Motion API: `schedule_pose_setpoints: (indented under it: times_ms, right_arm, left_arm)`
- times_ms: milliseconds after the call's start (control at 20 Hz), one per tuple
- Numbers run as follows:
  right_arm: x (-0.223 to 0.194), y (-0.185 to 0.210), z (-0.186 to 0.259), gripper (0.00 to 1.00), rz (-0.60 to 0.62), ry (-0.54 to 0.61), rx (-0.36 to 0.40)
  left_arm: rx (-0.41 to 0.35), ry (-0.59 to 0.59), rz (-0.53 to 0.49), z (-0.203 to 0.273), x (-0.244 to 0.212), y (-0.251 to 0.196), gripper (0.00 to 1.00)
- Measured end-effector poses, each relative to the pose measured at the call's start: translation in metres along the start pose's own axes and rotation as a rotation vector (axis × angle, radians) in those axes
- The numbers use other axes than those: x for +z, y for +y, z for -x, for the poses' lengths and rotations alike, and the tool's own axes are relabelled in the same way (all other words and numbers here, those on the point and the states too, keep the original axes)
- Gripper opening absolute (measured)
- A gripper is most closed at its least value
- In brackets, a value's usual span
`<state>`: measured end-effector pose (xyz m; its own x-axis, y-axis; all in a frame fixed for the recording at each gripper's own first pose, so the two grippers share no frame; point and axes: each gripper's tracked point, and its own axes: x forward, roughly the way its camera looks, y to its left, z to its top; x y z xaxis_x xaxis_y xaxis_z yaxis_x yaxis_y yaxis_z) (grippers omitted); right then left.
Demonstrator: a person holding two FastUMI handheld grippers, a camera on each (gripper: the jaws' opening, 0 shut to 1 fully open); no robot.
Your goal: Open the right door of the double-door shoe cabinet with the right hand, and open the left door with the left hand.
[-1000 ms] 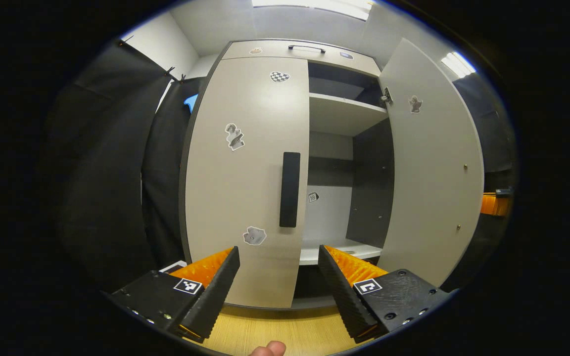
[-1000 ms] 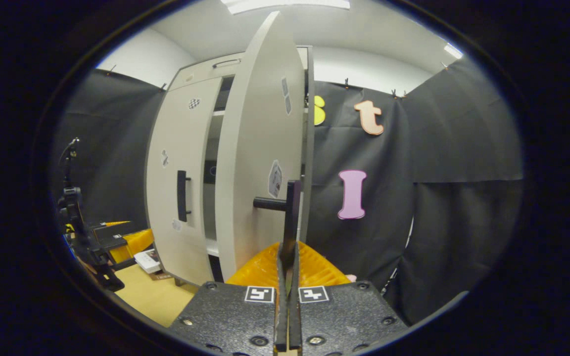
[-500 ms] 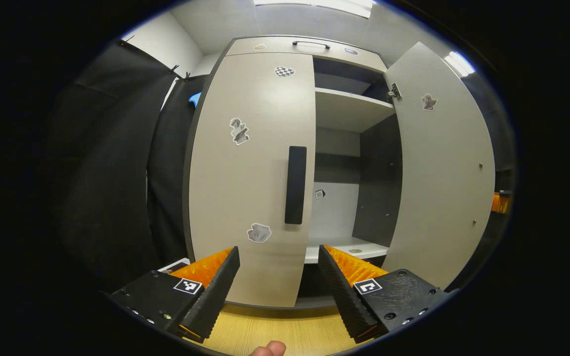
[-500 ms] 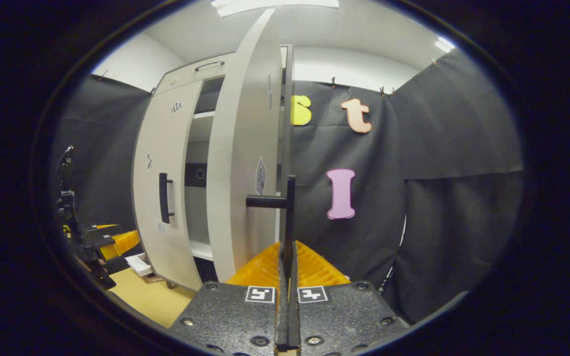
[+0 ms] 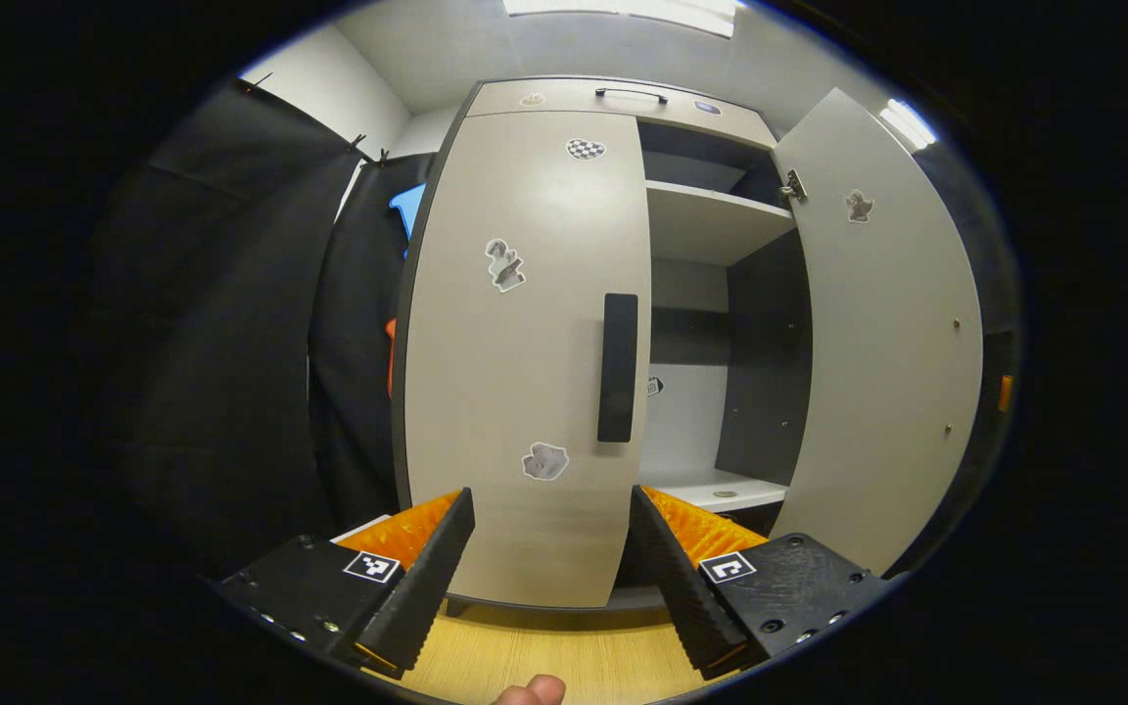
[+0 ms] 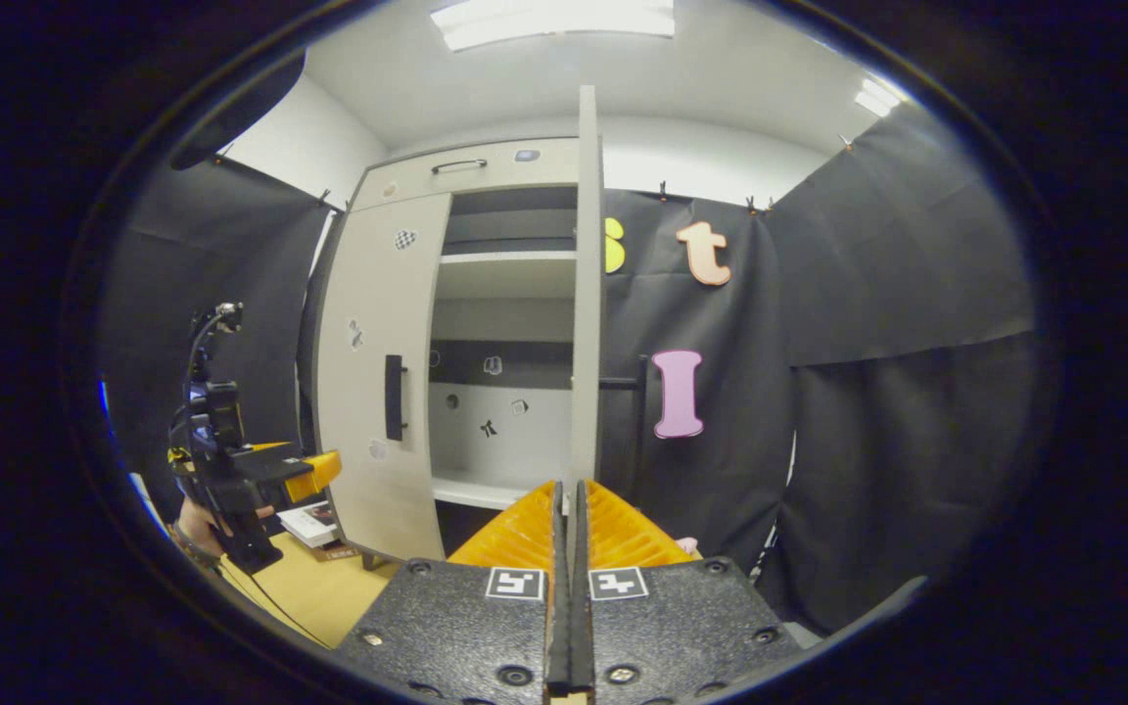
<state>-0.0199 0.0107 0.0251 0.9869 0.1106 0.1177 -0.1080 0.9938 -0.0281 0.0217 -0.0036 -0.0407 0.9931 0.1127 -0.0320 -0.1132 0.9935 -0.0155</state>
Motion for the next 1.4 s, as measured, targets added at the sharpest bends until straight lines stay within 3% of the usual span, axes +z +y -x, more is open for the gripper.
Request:
schedule_pose_setpoints:
  times_ms: [200, 250, 350, 400, 450, 500, 600, 700, 800, 1000, 1400]
  right_arm:
    - [-0.007, 0.04, -0.028, 0.04, -0.003, 0.02, 0.039]
    - [-0.01, 0.049, -0.033, 0.12, -0.005, 0.032, 0.052]
    - [-0.022, 0.057, -0.043, 0.36, 0.005, 0.071, 0.046]
    - [-0.031, 0.061, -0.046, 0.55, 0.006, 0.098, 0.047]
    - [-0.035, 0.066, -0.048, 0.64, -0.011, 0.109, 0.063]
    - [-0.038, 0.074, -0.052, 0.78, -0.036, 0.111, 0.079]
    - [-0.044, 0.072, -0.055, 0.82, -0.07, 0.113, 0.065]
    - [-0.051, 0.075, -0.055, 0.98, -0.073, 0.139, 0.082]
    - [-0.052, 0.075, -0.051, 0.96, -0.073, 0.136, 0.092]
    - [-0.057, 0.067, -0.039, 0.98, -0.027, 0.152, 0.077]
    - [-0.052, 0.053, -0.027, 0.96, -0.022, 0.15, 0.068]
  left_arm:
    - [-0.032, -0.012, 0.0, 0.008, 0.006, -0.002, 0.95]
    - [-0.035, -0.012, -0.004, 0.01, 0.007, -0.001, 0.95]
    - [-0.044, -0.007, -0.005, 0.013, 0.005, 0.002, 0.95]
    - [-0.056, -0.002, 0.007, 0.014, 0.004, 0.0, 0.95]
    - [-0.078, 0.008, 0.028, 0.015, 0.001, -0.005, 0.95]
    - [-0.107, 0.01, 0.048, 0.015, 0.0, -0.013, 0.95]
    - [-0.138, -0.007, 0.058, 0.011, 0.006, -0.021, 0.95]
    - [-0.152, -0.047, 0.088, -0.001, 0.022, -0.03, 0.95]
    - [-0.176, -0.078, 0.137, -0.016, 0.039, -0.039, 0.95]
    - [-0.125, -0.11, 0.057, -0.067, 0.065, -0.038, 0.95]
    - [-0.093, -0.002, -0.01, -0.144, 0.054, -0.051, 0.95]
